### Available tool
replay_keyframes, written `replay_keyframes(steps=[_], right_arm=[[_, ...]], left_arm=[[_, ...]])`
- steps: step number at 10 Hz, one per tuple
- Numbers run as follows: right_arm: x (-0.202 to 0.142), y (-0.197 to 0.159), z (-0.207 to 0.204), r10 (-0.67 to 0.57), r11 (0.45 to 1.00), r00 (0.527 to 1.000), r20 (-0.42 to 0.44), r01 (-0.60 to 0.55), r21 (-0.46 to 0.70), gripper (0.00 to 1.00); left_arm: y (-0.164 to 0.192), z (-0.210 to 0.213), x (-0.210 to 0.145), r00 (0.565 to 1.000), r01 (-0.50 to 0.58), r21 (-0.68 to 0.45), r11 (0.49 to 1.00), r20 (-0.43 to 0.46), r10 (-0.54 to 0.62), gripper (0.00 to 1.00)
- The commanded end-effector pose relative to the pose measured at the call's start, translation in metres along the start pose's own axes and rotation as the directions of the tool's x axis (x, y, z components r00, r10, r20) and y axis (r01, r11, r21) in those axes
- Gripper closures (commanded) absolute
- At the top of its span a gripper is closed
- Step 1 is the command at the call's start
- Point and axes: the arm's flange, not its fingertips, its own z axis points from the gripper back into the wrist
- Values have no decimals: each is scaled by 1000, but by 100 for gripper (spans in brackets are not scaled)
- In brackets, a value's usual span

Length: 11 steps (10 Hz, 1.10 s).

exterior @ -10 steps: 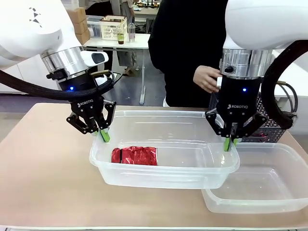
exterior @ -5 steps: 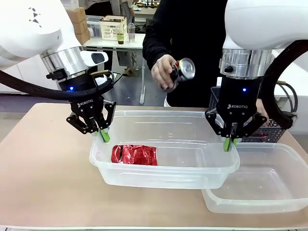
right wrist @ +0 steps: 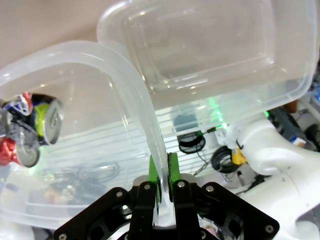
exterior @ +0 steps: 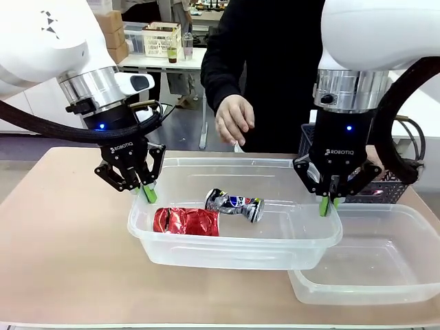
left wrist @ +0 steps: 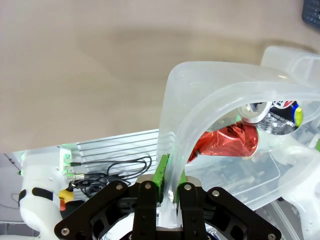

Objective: Sort the waste into each basket.
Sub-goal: Offer the picked Organizing box to the human.

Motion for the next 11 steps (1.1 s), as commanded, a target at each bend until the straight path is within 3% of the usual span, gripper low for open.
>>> replay_keyframes(steps=[1, 11], right_arm=[[4, 1, -1, -8, 1000, 1000, -7, 8, -9, 91], [4, 1, -1, -8, 1000, 1000, -7, 8, -9, 91]], left_arm=[[-1, 8, -5, 1000, -8, -48, 999, 13, 9, 93], [-1, 8, -5, 1000, -8, -48, 999, 13, 9, 93]])
